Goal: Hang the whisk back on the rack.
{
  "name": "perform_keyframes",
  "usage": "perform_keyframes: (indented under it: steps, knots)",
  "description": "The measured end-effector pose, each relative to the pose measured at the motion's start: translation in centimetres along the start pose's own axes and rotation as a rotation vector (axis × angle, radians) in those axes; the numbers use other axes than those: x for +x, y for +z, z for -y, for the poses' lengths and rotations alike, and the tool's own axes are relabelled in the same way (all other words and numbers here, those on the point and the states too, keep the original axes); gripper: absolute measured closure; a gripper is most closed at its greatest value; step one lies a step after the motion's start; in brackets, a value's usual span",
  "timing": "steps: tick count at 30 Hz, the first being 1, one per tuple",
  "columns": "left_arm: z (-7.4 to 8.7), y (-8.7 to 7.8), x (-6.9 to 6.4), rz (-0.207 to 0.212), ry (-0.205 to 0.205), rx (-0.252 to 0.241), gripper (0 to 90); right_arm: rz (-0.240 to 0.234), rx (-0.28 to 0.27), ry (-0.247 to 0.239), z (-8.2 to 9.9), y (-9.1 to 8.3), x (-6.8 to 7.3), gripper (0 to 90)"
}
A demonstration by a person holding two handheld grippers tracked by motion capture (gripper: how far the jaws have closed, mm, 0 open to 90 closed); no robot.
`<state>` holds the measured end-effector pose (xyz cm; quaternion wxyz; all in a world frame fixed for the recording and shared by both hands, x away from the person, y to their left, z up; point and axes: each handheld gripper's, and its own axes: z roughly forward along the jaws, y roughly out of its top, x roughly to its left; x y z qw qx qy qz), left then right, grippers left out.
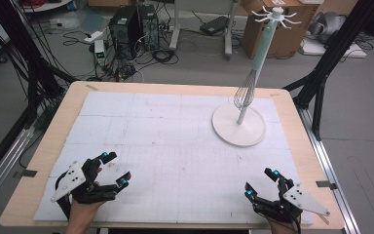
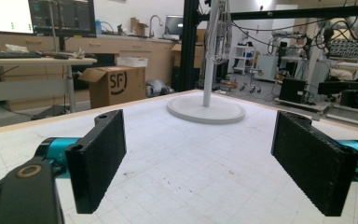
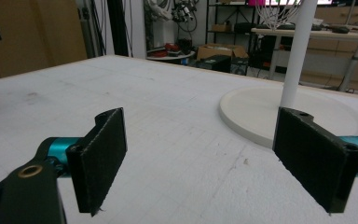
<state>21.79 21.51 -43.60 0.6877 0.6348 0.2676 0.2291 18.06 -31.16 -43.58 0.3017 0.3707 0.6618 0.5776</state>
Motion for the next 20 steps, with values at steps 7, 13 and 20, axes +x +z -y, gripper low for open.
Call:
perform_keyframes:
  steps: [7,13,20]
  knots:
    - [1.1,0.0,0.2,-0.002,-0.012,0.012,18.6,-0.012,-0.029,0.083,0.1,-0.2,-0.7,15.6]
    - [1.3,0.0,0.3,-0.012,-0.015,0.015,18.6,-0.003,-0.034,0.086,0.0,-0.3,-0.8,15.6]
    - [1.4,0.1,0.4,-0.011,-0.011,0.026,18.3,-0.003,-0.03,0.079,0.1,-0.2,-0.8,15.6]
